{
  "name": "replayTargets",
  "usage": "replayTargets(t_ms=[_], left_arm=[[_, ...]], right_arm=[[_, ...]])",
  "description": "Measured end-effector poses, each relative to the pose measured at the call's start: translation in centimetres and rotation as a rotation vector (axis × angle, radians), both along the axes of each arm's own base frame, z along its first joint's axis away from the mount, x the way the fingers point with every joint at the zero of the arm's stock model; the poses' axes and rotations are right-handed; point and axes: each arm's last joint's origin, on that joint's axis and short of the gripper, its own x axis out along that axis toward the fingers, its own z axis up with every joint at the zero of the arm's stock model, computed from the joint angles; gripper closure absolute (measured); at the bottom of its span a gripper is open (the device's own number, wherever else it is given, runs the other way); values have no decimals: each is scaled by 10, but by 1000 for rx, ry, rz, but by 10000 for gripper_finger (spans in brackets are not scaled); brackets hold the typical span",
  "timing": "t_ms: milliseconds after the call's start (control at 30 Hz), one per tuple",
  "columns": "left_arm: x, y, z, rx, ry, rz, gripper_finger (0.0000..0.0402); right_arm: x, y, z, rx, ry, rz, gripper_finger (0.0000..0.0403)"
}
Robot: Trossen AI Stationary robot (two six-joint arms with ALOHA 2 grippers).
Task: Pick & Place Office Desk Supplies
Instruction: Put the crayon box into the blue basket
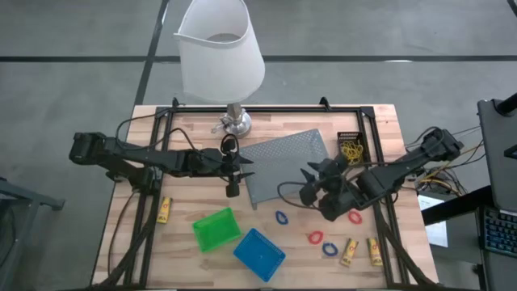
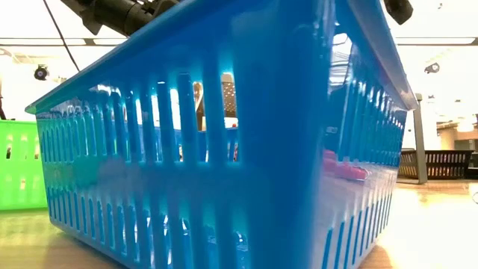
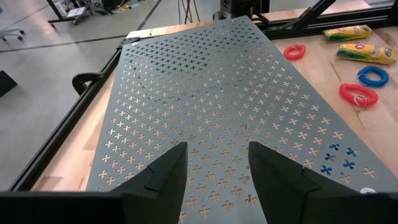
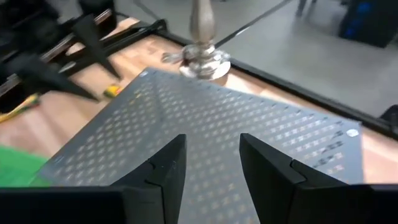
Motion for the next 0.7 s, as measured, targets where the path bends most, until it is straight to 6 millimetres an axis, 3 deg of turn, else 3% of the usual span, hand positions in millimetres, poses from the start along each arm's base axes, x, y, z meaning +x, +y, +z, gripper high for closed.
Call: replayTargets(t_ms=[200,400,600,700], left_arm=[[0,0,0,0,0,0,227],[0,0,0,0,1,0,227],[0,0,0,0,1,0,227],[0,0,0,0,1,0,227]], right_arm=[[-10,27,-4,39,5,110,253],[-27,64,-13,197,-100,138,248],[-34,85,-22,464,-279,9,253],[-31,91,-28,496,-230,-35,258]])
